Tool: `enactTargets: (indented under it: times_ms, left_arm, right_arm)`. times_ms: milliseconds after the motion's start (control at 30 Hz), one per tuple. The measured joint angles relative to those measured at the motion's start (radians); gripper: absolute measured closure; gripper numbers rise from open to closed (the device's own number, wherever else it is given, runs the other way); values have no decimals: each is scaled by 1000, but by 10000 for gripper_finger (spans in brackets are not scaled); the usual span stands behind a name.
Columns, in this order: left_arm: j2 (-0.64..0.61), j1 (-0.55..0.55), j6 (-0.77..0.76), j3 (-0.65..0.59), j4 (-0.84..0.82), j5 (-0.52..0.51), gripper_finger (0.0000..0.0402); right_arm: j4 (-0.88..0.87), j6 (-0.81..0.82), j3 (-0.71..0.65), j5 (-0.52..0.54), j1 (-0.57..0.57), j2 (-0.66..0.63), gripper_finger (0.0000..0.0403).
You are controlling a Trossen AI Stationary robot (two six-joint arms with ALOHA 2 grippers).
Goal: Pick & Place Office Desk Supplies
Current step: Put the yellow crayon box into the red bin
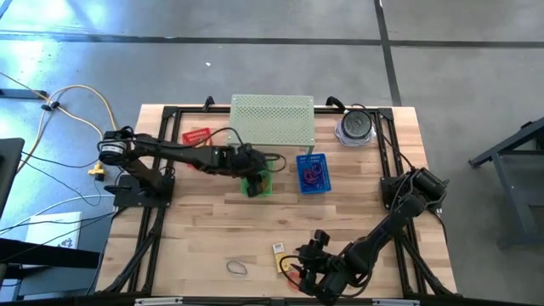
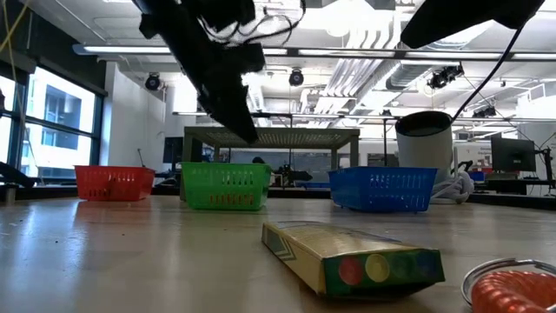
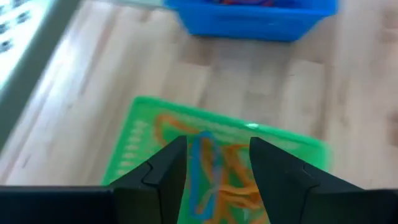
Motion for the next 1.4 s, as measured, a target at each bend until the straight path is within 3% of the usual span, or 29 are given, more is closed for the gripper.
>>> enactTargets:
  times_ms: [200, 333, 533, 933, 1067, 1400]
  left_arm:
    - [-27, -143, 94, 2, -8, 6, 231]
    - [-28, -268, 135, 2, 5, 78, 231]
    - [-12, -405, 131, 2, 34, 109, 231]
    - [-10, -453, 77, 2, 50, 110, 226]
    - [-6, -453, 72, 2, 54, 112, 194]
    - [92, -463, 52, 2, 88, 61, 63]
  right_arm:
    - [-38, 21, 0, 0, 4, 0, 188]
    - [-97, 72, 0, 2, 17, 0, 188]
    - [-163, 151, 0, 25, 38, 0, 188]
    - [-163, 161, 0, 45, 39, 0, 188]
    - [-162, 165, 0, 47, 39, 0, 188]
    - [-164, 179, 0, 48, 46, 0, 188]
